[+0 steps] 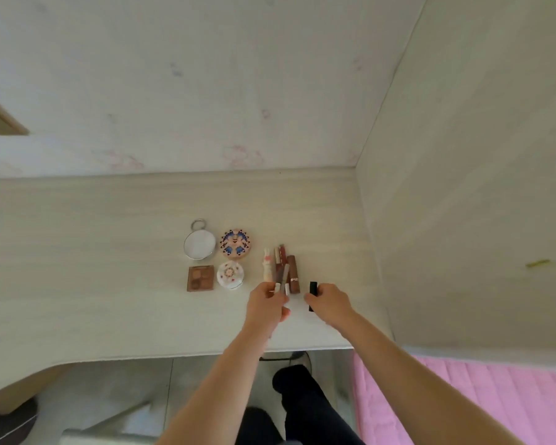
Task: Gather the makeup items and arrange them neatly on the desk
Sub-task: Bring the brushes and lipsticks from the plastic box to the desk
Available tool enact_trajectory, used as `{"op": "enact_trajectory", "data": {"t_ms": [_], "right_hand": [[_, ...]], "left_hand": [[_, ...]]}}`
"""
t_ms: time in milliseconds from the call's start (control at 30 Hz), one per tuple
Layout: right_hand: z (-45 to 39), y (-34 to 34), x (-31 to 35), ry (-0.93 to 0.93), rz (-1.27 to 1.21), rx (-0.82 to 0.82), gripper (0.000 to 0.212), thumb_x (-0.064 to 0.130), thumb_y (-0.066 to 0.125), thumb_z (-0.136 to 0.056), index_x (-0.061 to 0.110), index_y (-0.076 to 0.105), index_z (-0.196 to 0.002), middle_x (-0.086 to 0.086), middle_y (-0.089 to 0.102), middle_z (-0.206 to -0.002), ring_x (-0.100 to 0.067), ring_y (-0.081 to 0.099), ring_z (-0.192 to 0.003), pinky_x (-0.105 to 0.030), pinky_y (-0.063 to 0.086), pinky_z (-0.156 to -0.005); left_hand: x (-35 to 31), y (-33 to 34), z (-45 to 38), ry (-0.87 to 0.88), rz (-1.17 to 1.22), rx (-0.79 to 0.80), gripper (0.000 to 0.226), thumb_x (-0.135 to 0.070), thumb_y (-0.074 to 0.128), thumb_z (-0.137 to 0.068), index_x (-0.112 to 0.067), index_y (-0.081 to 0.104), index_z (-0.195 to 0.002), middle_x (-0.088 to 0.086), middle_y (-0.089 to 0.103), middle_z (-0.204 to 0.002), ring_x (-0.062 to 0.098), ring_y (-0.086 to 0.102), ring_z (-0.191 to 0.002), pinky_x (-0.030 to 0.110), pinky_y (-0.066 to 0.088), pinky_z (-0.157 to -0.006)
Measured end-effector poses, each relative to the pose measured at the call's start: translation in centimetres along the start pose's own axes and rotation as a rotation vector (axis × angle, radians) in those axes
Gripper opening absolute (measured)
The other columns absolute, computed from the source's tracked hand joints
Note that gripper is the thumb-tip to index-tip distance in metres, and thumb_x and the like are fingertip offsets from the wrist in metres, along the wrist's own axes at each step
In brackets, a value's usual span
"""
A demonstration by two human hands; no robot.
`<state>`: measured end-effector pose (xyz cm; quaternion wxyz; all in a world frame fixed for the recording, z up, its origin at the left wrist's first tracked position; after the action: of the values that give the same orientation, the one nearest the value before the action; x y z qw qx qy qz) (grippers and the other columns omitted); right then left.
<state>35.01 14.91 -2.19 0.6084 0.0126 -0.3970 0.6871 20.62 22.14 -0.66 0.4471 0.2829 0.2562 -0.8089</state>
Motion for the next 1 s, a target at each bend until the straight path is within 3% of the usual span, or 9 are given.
{"op": "enact_trajectory", "data": {"t_ms": [100, 300, 433, 600, 700, 833, 933, 1000], "right_hand": [[-2.2, -0.3, 0.7, -0.006, 0.071, 0.007, 0.019, 0.031, 0.049, -0.090, 0.013, 0.053, -0.083, 0.000, 0.055, -0.073, -0.021, 0.053, -0.069, -0.024, 0.034, -0.049], [-4.6, -0.3, 2.1, 0.019, 0.040, -0.006, 0.017, 0.028, 0.051, -0.089, 0.014, 0.052, -0.081, -0.004, 0.056, -0.078, -0.026, 0.054, -0.072, -0.027, 0.041, -0.060], [-5.4, -0.2, 2.9, 0.002, 0.037, 0.008, 0.024, 0.031, 0.054, -0.088, 0.017, 0.046, -0.070, 0.001, 0.051, -0.068, -0.024, 0.052, -0.071, -0.028, 0.042, -0.060], [-5.4, -2.3, 1.5, -0.010, 0.062, -0.046, 0.022, 0.033, 0.057, -0.090, 0.013, 0.050, -0.087, 0.001, 0.053, -0.078, -0.021, 0.052, -0.077, -0.028, 0.038, -0.063], [-5.5, -3.9, 0.2, -0.046, 0.087, -0.115, 0.024, 0.033, 0.064, -0.085, 0.015, 0.048, -0.089, -0.004, 0.057, -0.092, -0.022, 0.054, -0.083, -0.029, 0.039, -0.068], [-5.1, -4.7, -1.3, -0.090, 0.188, -0.118, 0.026, 0.030, 0.067, -0.083, 0.019, 0.047, -0.095, -0.002, 0.048, -0.097, -0.027, 0.053, -0.091, -0.031, 0.042, -0.076], [-4.8, -4.8, -2.0, -0.119, 0.267, -0.133, 0.027, 0.020, 0.063, -0.084, 0.018, 0.048, -0.106, -0.004, 0.047, -0.105, -0.027, 0.052, -0.092, -0.032, 0.045, -0.081], [-4.7, -4.7, -2.0, -0.152, 0.303, -0.148, 0.031, 0.013, 0.058, -0.085, 0.017, 0.047, -0.114, -0.006, 0.048, -0.109, -0.026, 0.051, -0.093, -0.031, 0.045, -0.082]], "left_hand": [[-0.4, 0.8, -1.7, -0.034, 0.002, -0.027, 0.014, 0.001, 0.047, -0.088, -0.004, 0.059, -0.094, 0.017, 0.060, -0.087, 0.021, 0.052, -0.060, 0.018, 0.041, -0.043], [-1.0, 1.7, -3.2, -0.070, 0.016, -0.046, 0.019, 0.006, 0.042, -0.087, 0.000, 0.059, -0.095, 0.010, 0.056, -0.074, 0.019, 0.048, -0.057, 0.016, 0.039, -0.042], [-1.4, 1.6, -3.6, -0.072, 0.012, -0.047, 0.019, 0.005, 0.045, -0.088, -0.002, 0.059, -0.099, 0.009, 0.058, -0.077, 0.017, 0.051, -0.057, 0.019, 0.042, -0.045], [-2.1, 3.1, -4.2, -0.048, -0.040, 0.006, 0.017, 0.004, 0.047, -0.088, -0.009, 0.056, -0.093, 0.013, 0.055, -0.078, 0.020, 0.052, -0.056, 0.023, 0.045, -0.044], [-2.9, 4.9, -4.4, 0.006, -0.149, 0.030, 0.017, -0.003, 0.051, -0.089, -0.012, 0.055, -0.103, 0.006, 0.062, -0.083, 0.020, 0.065, -0.057, 0.037, 0.059, -0.063], [-4.0, 6.8, -4.8, 0.030, -0.225, 0.038, 0.016, -0.005, 0.051, -0.091, -0.016, 0.052, -0.103, 0.004, 0.063, -0.090, 0.021, 0.070, -0.069, 0.026, 0.057, -0.061], [-4.7, 7.7, -5.4, 0.061, -0.313, 0.003, 0.022, -0.003, 0.048, -0.088, -0.015, 0.053, -0.106, 0.013, 0.065, -0.102, 0.029, 0.068, -0.084, 0.033, 0.057, -0.067], [-4.9, 8.1, -5.7, 0.076, -0.406, -0.013, 0.030, 0.000, 0.048, -0.086, -0.014, 0.054, -0.112, 0.011, 0.064, -0.105, 0.029, 0.065, -0.091, 0.030, 0.052, -0.066]]}}
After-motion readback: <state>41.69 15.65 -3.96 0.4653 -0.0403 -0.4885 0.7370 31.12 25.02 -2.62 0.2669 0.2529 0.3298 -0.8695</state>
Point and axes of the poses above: each hand's wrist, its own z-axis away from the middle knuckle, its own y-axis out of the palm, x = y × z, the point moved 8 cm from there along -z, towards the middle knuckle
